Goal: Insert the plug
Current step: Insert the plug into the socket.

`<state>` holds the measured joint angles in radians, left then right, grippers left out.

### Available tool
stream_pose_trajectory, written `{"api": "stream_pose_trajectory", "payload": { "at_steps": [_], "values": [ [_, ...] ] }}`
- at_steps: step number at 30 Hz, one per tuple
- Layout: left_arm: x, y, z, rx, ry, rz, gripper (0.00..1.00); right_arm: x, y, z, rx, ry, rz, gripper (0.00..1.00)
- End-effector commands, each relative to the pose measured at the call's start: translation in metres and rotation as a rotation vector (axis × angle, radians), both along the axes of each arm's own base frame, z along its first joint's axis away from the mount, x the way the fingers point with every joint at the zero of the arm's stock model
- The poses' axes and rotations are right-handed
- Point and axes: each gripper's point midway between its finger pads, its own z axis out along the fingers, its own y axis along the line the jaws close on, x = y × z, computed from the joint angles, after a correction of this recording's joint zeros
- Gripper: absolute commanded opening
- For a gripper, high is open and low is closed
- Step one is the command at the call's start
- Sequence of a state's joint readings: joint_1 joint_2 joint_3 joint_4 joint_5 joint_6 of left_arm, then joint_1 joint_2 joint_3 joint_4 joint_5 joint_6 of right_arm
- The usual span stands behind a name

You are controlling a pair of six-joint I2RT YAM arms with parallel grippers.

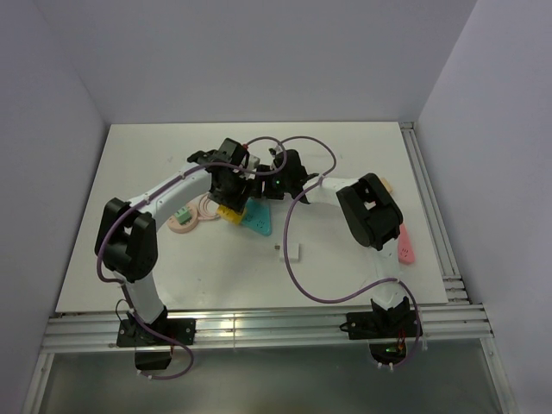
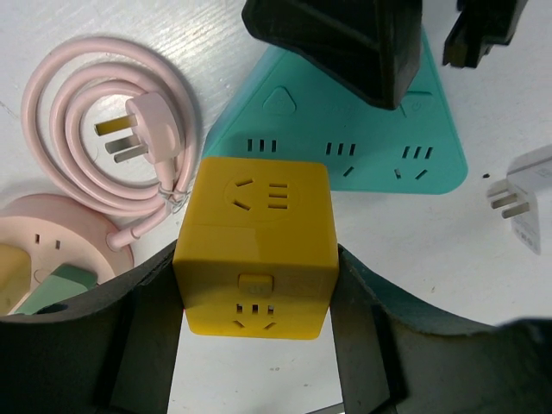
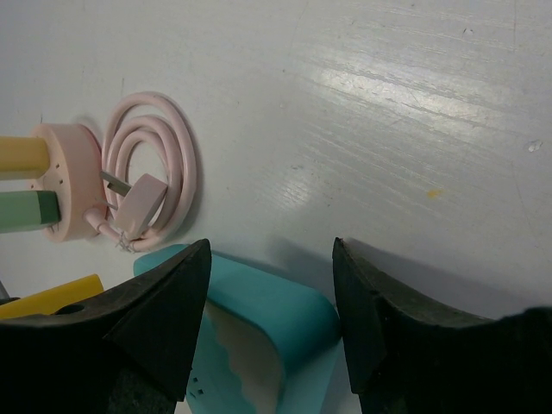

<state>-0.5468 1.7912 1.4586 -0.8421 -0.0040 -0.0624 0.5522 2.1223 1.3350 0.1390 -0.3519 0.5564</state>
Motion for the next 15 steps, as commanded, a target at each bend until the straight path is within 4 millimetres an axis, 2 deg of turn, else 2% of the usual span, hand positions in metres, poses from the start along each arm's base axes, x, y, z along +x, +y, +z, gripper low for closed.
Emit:
{"api": "stream_pose_trajectory", "payload": {
  "at_steps": [1,6,15],
  "values": [
    [0.014,-0.013,0.028,-0.062,-0.065,-0.038,0.00,-0.003,0.002,0.013,-0.015,-0.015,0.017,0.66],
    [0.018,-0.018,0.039,-0.087,-0.091,-0.052,0.00,-0.003,0.003,0.014,-0.014,-0.015,0.016,0.66],
    [0.018,-0.012,0.026,-0.032,-0.064,-0.041,0.00,-0.004,0.003,0.012,-0.007,-0.009,0.018,0.66]
  ]
}}
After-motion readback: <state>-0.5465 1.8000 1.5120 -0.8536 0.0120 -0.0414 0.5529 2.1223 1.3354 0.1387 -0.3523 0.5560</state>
